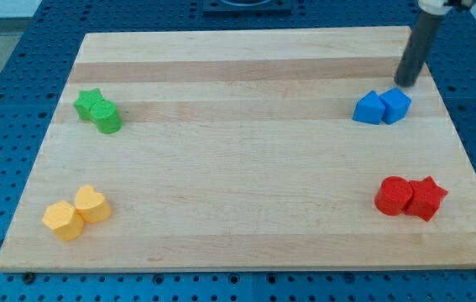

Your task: Move your arm to the center right

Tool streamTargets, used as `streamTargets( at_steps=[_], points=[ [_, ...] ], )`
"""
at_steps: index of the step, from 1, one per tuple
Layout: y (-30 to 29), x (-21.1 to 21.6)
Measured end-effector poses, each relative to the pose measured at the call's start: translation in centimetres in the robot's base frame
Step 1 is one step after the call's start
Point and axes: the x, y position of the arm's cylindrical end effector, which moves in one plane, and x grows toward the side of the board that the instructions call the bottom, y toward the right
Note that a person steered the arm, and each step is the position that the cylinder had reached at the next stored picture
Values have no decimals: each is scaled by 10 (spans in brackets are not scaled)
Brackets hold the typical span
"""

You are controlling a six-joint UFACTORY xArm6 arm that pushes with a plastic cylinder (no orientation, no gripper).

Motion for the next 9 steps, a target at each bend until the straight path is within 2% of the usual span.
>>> streamTargets(
  at_steps=[2, 3, 4, 5, 9],
  points=[
    [1, 61],
    [1, 61],
    [1, 42],
    [1, 4],
    [1, 34]
  ],
)
